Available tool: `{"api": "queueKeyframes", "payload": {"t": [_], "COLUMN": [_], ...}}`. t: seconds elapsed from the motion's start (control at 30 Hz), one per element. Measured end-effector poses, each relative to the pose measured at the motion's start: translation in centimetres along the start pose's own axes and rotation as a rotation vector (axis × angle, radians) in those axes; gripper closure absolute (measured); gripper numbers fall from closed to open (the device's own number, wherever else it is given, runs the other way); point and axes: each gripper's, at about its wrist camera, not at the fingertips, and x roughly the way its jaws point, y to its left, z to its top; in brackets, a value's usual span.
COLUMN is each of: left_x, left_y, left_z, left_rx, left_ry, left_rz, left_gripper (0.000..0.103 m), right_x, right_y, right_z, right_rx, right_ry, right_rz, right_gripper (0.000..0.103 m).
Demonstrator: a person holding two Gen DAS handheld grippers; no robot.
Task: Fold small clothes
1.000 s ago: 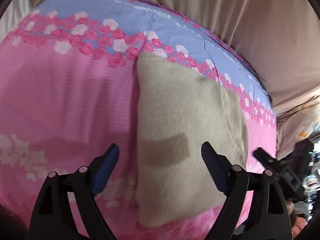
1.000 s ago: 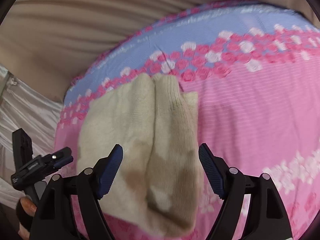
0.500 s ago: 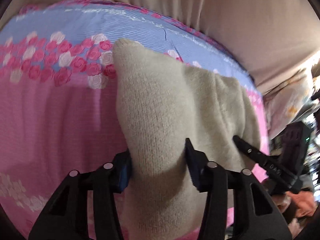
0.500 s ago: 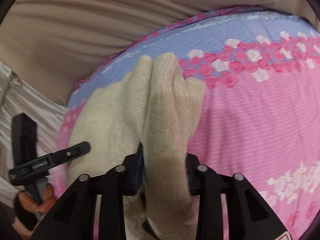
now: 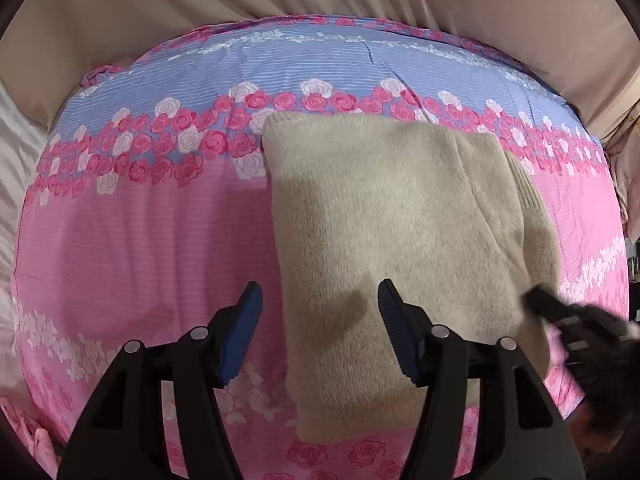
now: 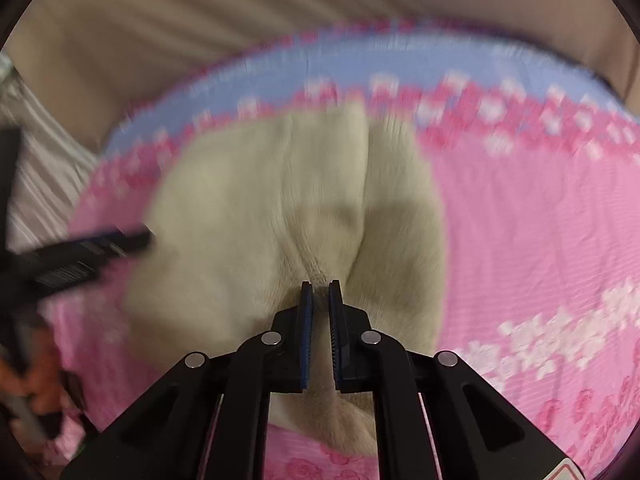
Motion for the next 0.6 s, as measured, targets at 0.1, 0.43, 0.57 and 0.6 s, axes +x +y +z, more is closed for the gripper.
{"api": "queueKeyframes", "payload": {"t": [0.1,0.43,0.57,0.6], "left_x": [0.3,-0.6,-2.0,-2.4], "left_y": [-0.1,-1.3,-0.7,-0.6], "left_z": [-0.5,-1.8,-3.0,-3.5], "left_rx": [0.014,0.024,-0.01,-0.017], "left_ry": [0.028,0.008,-0.023,-0.04], "left_rz": [0.023,0.042,0.059,0.07], "left_gripper": [0.045,0.041,0.033,0.027], "right_x": [-0.6,0.8,-4.5,-5.9], "right_y": [-0.5,-0.5,0.5,0.8], "right_z": [0.4,-0.9,-0.5,-0.7], "right_rx": [0.069,0.073,0.06,0.05], "right_ry": [-0.006,0.015,-0.092,-0.124], "right_rz": [0.015,0.006,-0.011,-0.014], "right_gripper": [0.097,0.099,0.088,0.083]}}
